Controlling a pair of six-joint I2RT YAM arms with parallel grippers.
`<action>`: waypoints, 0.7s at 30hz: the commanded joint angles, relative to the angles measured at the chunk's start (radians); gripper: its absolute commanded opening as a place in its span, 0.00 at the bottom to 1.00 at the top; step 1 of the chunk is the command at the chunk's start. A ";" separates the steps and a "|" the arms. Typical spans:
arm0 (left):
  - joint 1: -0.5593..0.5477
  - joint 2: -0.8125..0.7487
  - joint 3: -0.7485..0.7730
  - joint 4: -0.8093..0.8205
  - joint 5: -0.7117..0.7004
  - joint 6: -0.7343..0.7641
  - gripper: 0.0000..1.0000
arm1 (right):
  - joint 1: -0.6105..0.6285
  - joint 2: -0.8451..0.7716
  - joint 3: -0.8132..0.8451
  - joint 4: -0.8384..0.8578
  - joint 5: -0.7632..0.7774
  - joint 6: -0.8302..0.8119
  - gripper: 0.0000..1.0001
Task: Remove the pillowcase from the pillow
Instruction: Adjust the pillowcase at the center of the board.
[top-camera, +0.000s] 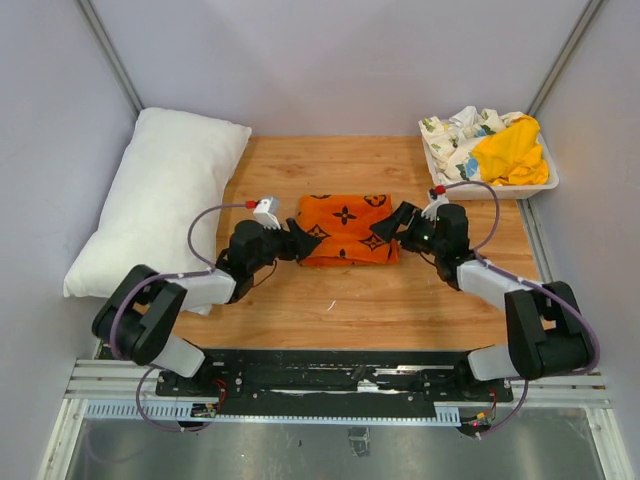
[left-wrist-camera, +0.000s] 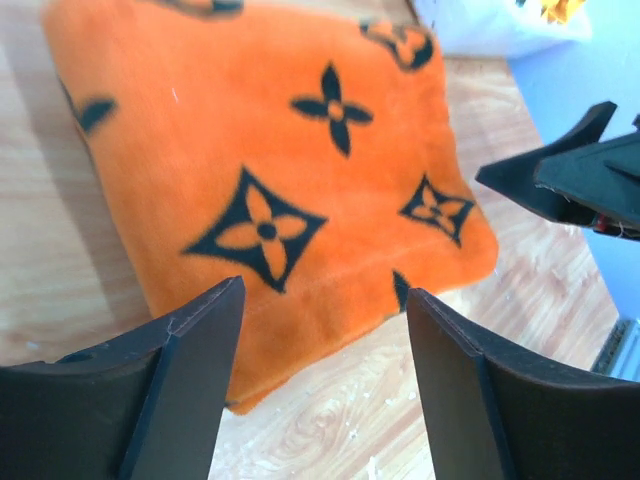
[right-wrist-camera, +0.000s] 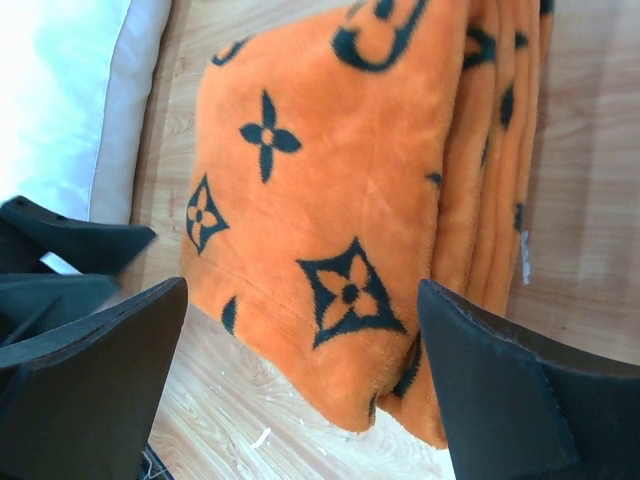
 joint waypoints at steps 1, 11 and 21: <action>0.067 -0.143 0.066 -0.211 0.027 0.082 0.75 | -0.020 -0.116 0.091 -0.204 0.052 -0.172 0.98; 0.124 -0.009 0.221 -0.415 0.088 0.125 0.82 | -0.133 0.121 0.256 -0.301 -0.075 -0.174 0.99; 0.124 0.072 0.181 -0.342 0.137 0.074 0.81 | -0.126 0.338 0.324 -0.201 -0.177 -0.133 0.74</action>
